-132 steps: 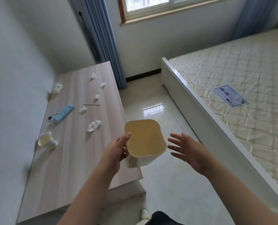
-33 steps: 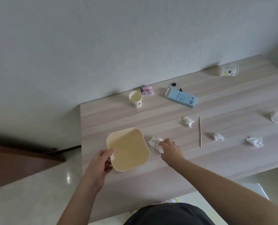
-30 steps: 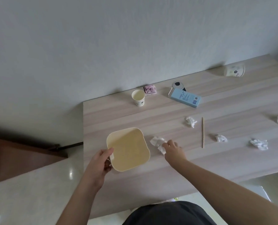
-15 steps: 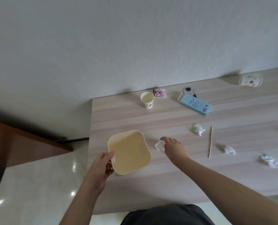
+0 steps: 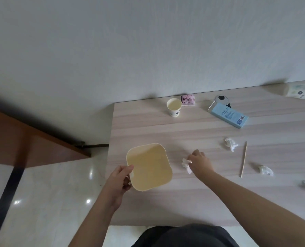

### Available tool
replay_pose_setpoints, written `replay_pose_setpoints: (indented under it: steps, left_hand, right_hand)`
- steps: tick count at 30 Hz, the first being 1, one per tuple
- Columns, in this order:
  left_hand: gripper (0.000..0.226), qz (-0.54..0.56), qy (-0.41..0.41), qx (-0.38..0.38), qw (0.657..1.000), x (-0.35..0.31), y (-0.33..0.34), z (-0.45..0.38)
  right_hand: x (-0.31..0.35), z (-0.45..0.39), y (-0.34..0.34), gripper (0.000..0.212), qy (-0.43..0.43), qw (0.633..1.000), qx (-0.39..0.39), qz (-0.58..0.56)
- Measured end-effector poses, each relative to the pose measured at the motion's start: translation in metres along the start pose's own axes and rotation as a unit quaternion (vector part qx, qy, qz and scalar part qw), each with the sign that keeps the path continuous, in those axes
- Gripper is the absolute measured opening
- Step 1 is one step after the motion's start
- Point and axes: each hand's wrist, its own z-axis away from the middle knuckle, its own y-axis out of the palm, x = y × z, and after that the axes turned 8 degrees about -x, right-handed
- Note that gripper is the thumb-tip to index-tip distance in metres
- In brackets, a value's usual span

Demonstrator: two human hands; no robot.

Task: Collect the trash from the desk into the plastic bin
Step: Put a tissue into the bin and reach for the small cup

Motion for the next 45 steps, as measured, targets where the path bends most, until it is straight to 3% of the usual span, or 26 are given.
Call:
replay_pose_setpoints:
  steps: [5, 9, 11, 20, 29, 34, 39, 45]
  left_hand:
    - [0.019, -0.010, 0.002, 0.005, 1.000, -0.001, 0.010, 0.007]
    - [0.020, -0.026, 0.008, 0.012, 1.000, 0.001, 0.016, 0.009]
    - [0.020, -0.033, 0.013, 0.012, 0.999, 0.004, 0.019, 0.009]
    - [0.020, -0.022, 0.015, 0.045, 0.999, 0.017, 0.030, 0.009]
    - [0.017, 0.016, 0.036, 0.110, 0.993, 0.010, 0.009, -0.003]
    - [0.014, 0.081, 0.033, 0.131, 0.987, 0.008, -0.013, -0.017]
    - [0.020, 0.074, 0.050, 0.143, 0.986, 0.005, -0.036, -0.034]
    - [0.018, 0.076, 0.055, 0.154, 0.984, 0.002, -0.049, -0.050]
  right_hand:
    - [0.000, 0.020, -0.037, 0.017, 0.071, 0.972, -0.069, -0.211]
    - [0.006, 0.046, -0.065, 0.035, 0.063, 0.939, -0.103, -0.323]
    - [0.009, 0.058, -0.075, 0.033, 0.060, 0.923, -0.128, -0.358]
    - [0.048, 0.097, -0.109, 0.023, -0.068, 0.902, -0.224, -0.364]
    - [0.107, 0.113, -0.110, 0.015, -0.087, 0.931, -0.154, -0.318]
    - [0.146, 0.111, -0.101, 0.030, -0.137, 0.954, -0.009, -0.267]
    - [0.162, 0.104, -0.108, 0.019, -0.081, 0.948, -0.092, -0.293]
    - [0.156, 0.093, -0.118, 0.016, -0.053, 0.946, -0.134, -0.290]
